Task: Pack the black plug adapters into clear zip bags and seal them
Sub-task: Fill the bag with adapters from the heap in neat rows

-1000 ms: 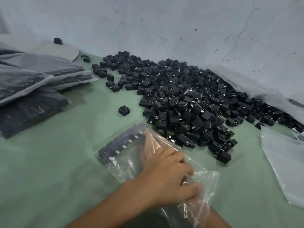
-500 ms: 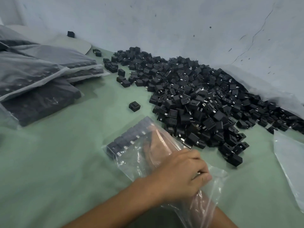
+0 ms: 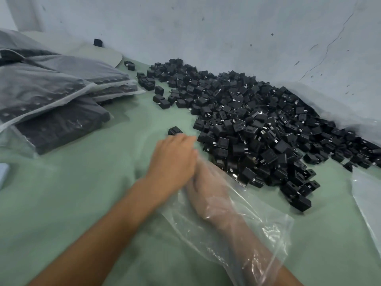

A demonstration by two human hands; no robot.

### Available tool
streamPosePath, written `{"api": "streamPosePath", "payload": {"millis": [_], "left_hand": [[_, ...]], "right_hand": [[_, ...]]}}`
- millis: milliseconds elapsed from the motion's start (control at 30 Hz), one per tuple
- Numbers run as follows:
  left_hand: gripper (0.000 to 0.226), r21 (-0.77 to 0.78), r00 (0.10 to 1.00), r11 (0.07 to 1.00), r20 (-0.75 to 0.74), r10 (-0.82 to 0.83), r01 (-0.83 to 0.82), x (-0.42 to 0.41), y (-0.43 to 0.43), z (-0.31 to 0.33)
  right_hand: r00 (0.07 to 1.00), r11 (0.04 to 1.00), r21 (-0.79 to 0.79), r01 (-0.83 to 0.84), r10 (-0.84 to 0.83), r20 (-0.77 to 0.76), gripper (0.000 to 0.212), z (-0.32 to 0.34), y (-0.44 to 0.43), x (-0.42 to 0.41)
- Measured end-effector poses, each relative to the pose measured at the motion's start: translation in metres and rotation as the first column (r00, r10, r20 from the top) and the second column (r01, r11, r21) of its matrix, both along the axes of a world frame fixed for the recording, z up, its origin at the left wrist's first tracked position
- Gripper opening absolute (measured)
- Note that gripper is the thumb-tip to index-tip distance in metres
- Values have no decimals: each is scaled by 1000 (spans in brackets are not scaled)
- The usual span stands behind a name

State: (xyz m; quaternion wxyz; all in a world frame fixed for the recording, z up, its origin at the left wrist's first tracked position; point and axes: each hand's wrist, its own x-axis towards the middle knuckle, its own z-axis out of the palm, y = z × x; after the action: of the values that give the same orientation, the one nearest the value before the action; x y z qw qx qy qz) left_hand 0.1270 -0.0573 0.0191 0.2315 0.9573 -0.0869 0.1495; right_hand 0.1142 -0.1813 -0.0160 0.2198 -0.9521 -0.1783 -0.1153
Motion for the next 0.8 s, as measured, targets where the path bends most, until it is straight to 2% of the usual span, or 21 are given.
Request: {"api": "streamPosePath", "payload": {"millis": [67,133,233,300,433,600,667,700,800], "left_hand": [[41,3,975,997,-210,76,-77,17,24,-8],[39,-69,935,997,-354,-5,-22,19,24,-17],[41,-175,936,985,-344,-74,14,26,26,-23],[40,-166,942,986,-325,-78,24,26,26,-24],[33,77,979,997,-205,1,15,21,19,-27],[25,188,991,981,-112,75,-53,18,15,-27],[34,241,986,966,-105,125,-97,18,15,-27],[41,253,983,962,-118,140,-106,18,16,-26],[55,165,969,983,-220,115,-80,16,27,-20]], "right_hand": [[998,999,23,-45,46,-37,29,6,0,-1],[996,996,44,-74,75,-43,34,10,-1,-2],[995,999,12,-35,36,-89,42,7,-2,3],[996,999,28,-28,30,-87,46,1,-4,7],[999,994,-100,-53,52,-12,44,-11,-10,10],[983,945,-316,-85,133,131,37,-14,-7,8],[961,961,-254,-113,170,217,35,-15,-10,8],[964,968,-216,-129,174,203,35,-16,-11,7],[998,999,-49,-4,1,-60,44,-17,-10,6]]}}
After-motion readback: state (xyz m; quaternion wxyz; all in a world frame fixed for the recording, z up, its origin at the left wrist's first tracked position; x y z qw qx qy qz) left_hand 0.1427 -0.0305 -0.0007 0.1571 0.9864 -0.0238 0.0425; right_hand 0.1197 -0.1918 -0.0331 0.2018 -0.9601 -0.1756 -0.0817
